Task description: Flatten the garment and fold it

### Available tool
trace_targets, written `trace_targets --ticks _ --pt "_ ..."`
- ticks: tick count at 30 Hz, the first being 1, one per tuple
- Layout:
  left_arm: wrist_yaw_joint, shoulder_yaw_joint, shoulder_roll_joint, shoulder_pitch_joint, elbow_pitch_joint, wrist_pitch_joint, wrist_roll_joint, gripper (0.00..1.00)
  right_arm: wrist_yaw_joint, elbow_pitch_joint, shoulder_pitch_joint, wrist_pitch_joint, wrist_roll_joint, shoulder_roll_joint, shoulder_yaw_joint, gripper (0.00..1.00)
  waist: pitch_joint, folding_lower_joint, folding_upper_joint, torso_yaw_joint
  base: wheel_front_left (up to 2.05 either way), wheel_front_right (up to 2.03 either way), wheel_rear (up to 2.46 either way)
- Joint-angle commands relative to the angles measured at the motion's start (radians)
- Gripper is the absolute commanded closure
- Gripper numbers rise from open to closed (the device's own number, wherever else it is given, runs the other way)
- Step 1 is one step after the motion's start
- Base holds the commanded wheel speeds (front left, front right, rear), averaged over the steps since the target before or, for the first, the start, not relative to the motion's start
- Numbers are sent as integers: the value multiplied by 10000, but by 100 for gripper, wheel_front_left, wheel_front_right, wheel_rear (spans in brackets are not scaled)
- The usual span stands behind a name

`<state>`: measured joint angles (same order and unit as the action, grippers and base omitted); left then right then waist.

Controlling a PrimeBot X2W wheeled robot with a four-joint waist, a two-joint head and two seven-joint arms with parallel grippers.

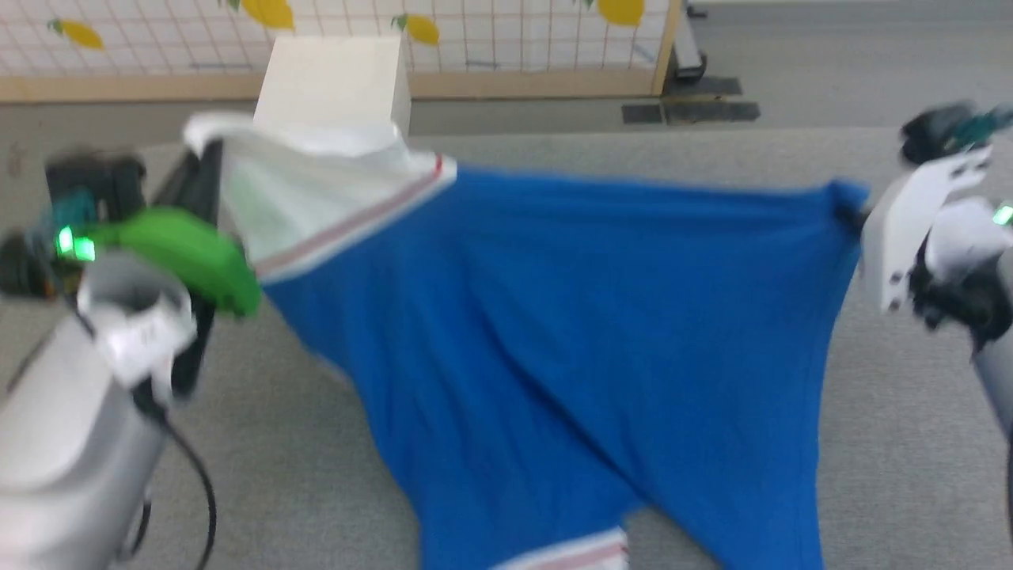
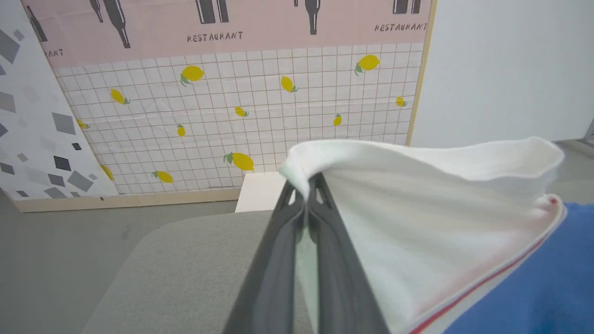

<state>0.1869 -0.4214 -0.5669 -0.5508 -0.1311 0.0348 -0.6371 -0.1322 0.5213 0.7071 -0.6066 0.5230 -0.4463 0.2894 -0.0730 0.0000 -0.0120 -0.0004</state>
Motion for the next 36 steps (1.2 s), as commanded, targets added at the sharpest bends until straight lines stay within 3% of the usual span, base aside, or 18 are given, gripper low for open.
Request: trace_targets --ticks 1,9,20,28,36 --pt "-169 -60 166 -784 -476 5 194 100 15 148 352 283 -176 -77 -192 100 241 0 120 -302 0 0 0" --pt "-1013 -288 843 -4999 -3711 -602 936 100 15 555 2541 1549 -950 76 -644 100 -678 0 120 -705 0 0 0" --pt "-1328 -305 709 -10121 -5702 -1663 2138 100 15 765 6222 3927 -2386 190 -1264 100 -3258 0 120 -963 0 0 0" --pt "-1521 -350 830 -11668 -6718 -2100 2304 100 15 1434 7853 5097 -2760 571 -1164 100 -4731 0 120 -963 0 0 0" --pt "-1641 -186 1041 -11614 -7726 -2549 1978 100 15 2540 8561 5697 -2855 1037 -582 100 -5416 0 120 -946 0 0 0"
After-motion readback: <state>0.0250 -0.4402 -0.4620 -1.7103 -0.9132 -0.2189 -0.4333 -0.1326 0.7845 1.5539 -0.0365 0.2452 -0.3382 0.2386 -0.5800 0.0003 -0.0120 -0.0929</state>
